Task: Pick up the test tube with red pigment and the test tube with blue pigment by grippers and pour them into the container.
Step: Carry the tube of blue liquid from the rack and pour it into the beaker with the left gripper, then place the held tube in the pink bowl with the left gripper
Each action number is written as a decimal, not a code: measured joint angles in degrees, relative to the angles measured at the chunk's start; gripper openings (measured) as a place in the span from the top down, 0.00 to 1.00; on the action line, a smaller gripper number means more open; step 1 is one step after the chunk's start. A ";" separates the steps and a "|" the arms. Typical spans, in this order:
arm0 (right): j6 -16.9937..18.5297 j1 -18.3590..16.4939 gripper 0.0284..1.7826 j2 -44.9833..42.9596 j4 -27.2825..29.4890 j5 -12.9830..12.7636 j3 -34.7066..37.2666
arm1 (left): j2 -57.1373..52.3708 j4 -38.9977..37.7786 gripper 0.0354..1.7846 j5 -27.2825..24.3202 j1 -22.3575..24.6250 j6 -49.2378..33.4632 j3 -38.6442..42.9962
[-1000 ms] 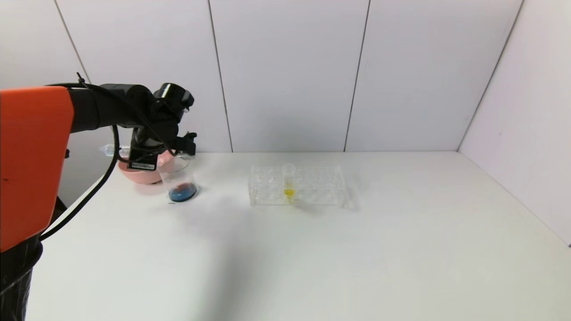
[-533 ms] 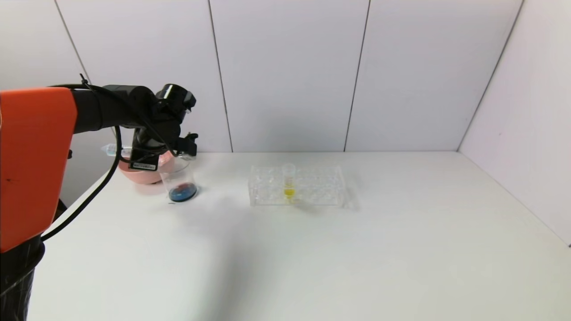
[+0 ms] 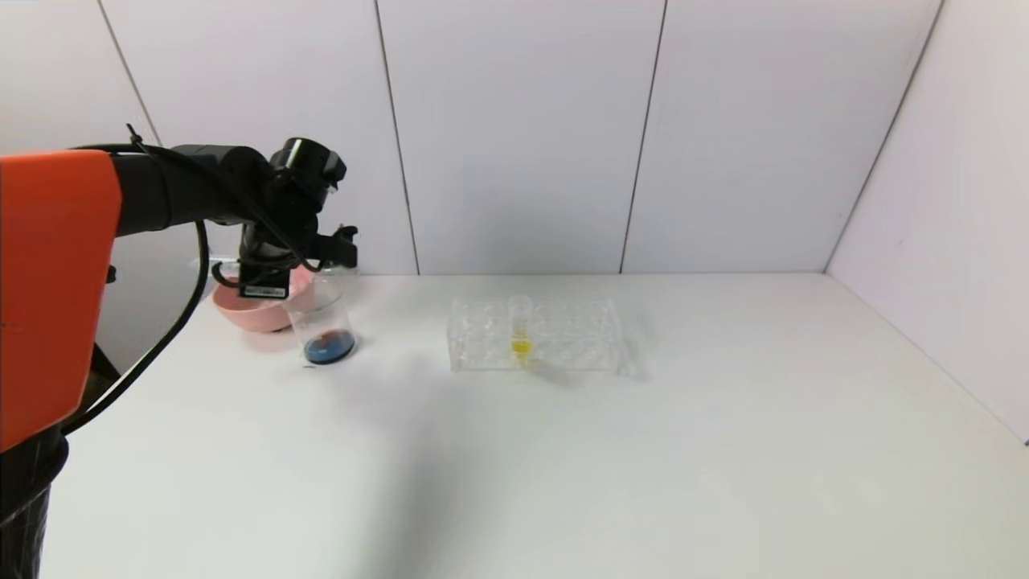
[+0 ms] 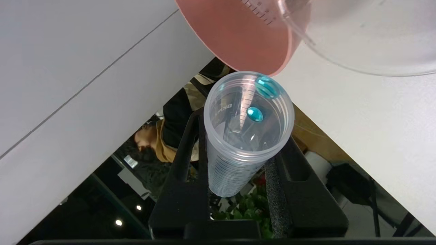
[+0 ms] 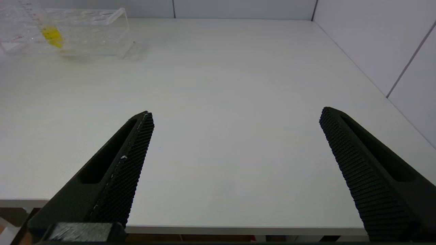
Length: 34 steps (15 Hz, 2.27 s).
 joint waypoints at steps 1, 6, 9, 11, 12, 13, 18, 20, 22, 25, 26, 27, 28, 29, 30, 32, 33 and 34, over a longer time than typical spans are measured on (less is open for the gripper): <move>0.00 0.00 0.00 0.00 0.00 0.00 0.00 | -0.61 -0.80 0.75 -0.63 0.48 -1.18 0.00; 0.00 0.00 0.00 0.00 0.00 0.00 0.00 | -3.72 -5.35 0.75 -13.31 1.96 -17.20 0.00; 0.00 0.00 0.00 0.00 0.00 0.00 0.00 | -5.38 -9.51 0.75 -22.97 2.79 -31.84 0.00; 0.00 0.00 0.00 0.00 0.00 0.00 0.00 | -6.40 -12.25 0.75 -27.32 3.12 -40.63 0.05; 0.00 0.00 0.00 0.00 0.00 0.00 0.00 | -6.89 -13.96 0.75 -27.81 3.32 -44.96 0.16; 0.00 0.00 0.00 0.00 0.00 0.00 0.00 | -7.36 -16.02 0.75 -27.87 3.47 -48.82 0.41; 0.00 0.00 0.00 0.00 0.00 0.00 0.00 | -9.16 -26.93 0.75 -28.01 4.22 -61.39 1.05; 0.00 0.00 0.00 0.00 0.00 0.00 0.00 | -9.46 -30.62 0.75 -27.92 4.22 -62.55 1.99; 0.00 0.00 0.00 0.00 0.00 0.00 0.00 | -9.46 -32.87 0.75 -27.84 4.35 -65.06 3.13; 0.00 0.00 0.00 0.00 0.00 0.00 0.00 | -8.96 -35.43 0.75 -27.89 5.92 -68.47 6.17; 0.00 0.00 0.00 0.00 0.00 0.00 0.00 | -8.63 -37.27 0.75 -27.92 6.67 -69.02 7.52; 0.00 -0.02 0.00 0.00 0.00 0.00 0.00 | -8.30 -39.52 0.75 -27.95 7.50 -69.39 9.36; 0.00 -0.02 0.00 0.00 0.00 0.00 0.00 | -7.88 -42.39 0.75 -28.06 8.33 -69.68 11.39; 0.00 -0.02 0.00 0.00 0.00 -0.02 0.00 | -7.39 -44.90 0.75 -28.22 9.20 -69.79 12.95; 0.00 0.00 0.00 0.00 0.00 0.00 0.00 | -6.83 -46.63 0.75 -28.31 10.11 -69.74 14.45; 0.00 0.00 0.00 0.00 0.00 0.00 0.00 | -5.49 -47.13 0.75 -28.45 11.43 -69.27 16.35; 0.00 0.02 0.00 0.00 0.00 0.00 0.00 | -4.63 -47.21 0.75 -28.55 11.81 -69.06 16.75; 0.00 0.02 0.00 0.00 0.00 0.00 0.00 | -3.83 -47.26 0.75 -28.56 12.09 -68.94 16.92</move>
